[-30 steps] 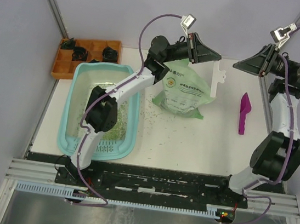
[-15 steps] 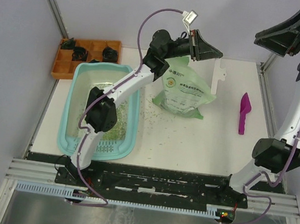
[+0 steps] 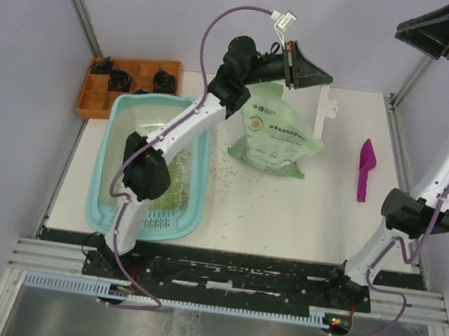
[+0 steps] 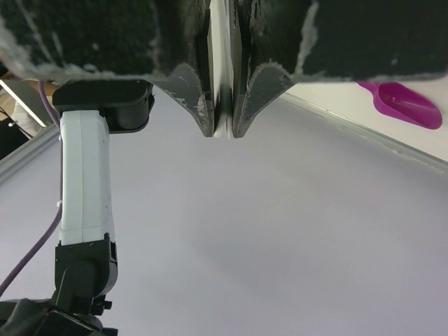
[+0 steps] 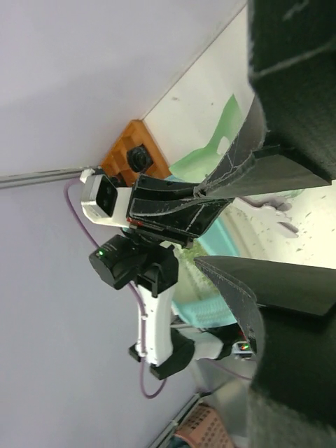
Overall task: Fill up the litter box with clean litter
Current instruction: Pick up the clamp at the center of the board.
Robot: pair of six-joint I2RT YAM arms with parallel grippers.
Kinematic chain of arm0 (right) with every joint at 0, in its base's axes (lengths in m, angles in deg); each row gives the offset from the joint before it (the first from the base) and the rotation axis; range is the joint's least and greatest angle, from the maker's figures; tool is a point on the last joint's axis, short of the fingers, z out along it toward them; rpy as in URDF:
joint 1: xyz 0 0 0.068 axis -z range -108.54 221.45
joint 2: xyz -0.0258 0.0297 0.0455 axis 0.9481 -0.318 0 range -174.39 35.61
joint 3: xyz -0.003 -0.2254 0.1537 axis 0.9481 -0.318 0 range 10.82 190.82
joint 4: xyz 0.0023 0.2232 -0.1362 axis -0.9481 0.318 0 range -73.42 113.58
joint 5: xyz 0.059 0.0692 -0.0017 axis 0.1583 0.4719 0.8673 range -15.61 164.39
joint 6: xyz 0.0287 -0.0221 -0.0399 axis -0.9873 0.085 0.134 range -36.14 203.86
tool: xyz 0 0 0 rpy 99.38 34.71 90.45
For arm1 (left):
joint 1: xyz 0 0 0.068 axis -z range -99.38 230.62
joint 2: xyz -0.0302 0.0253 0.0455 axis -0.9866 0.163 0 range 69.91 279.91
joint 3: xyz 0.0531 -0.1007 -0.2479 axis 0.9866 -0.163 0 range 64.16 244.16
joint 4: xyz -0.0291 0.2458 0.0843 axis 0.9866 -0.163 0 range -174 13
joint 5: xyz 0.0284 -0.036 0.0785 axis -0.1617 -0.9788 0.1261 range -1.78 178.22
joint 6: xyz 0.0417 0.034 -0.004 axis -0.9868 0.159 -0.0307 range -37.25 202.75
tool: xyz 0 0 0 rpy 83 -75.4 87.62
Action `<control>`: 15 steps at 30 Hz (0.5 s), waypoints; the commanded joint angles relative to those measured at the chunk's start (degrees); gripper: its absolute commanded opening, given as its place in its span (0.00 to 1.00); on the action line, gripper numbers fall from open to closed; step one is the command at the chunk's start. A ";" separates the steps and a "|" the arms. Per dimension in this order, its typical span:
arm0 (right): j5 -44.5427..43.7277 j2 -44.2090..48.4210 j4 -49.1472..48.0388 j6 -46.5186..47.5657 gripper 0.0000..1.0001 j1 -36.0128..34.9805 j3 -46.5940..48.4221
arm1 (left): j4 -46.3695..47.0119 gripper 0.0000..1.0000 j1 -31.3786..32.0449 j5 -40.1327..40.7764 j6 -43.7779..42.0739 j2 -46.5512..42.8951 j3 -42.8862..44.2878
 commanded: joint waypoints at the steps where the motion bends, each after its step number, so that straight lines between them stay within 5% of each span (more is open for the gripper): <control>1: -9.22 4.38 12.35 5.85 0.46 1.20 2.53 | -2.36 0.03 0.30 1.75 -5.37 -4.82 4.11; 3: -14.04 6.44 22.08 12.85 0.46 2.75 2.86 | -4.06 0.03 0.30 2.03 -6.52 -4.86 4.82; 6: -24.95 11.22 42.31 35.42 0.46 5.94 1.50 | -5.32 0.03 0.28 2.43 -7.83 -5.37 5.12; 8: -39.74 15.54 60.22 57.63 0.47 5.82 -1.00 | -5.73 0.03 0.32 2.67 -8.59 -5.66 5.12; 10: -54.46 21.76 63.61 71.11 0.45 4.54 -12.39 | -6.24 0.03 0.26 3.19 -9.34 -5.91 5.05; 13: -65.88 25.04 69.97 81.13 0.32 4.45 -20.63 | -6.61 0.03 0.29 3.62 -9.99 -5.92 5.12; 15: -64.12 24.36 79.95 84.46 0.03 4.59 -21.21 | -6.77 0.03 0.26 3.93 -10.41 -5.94 5.12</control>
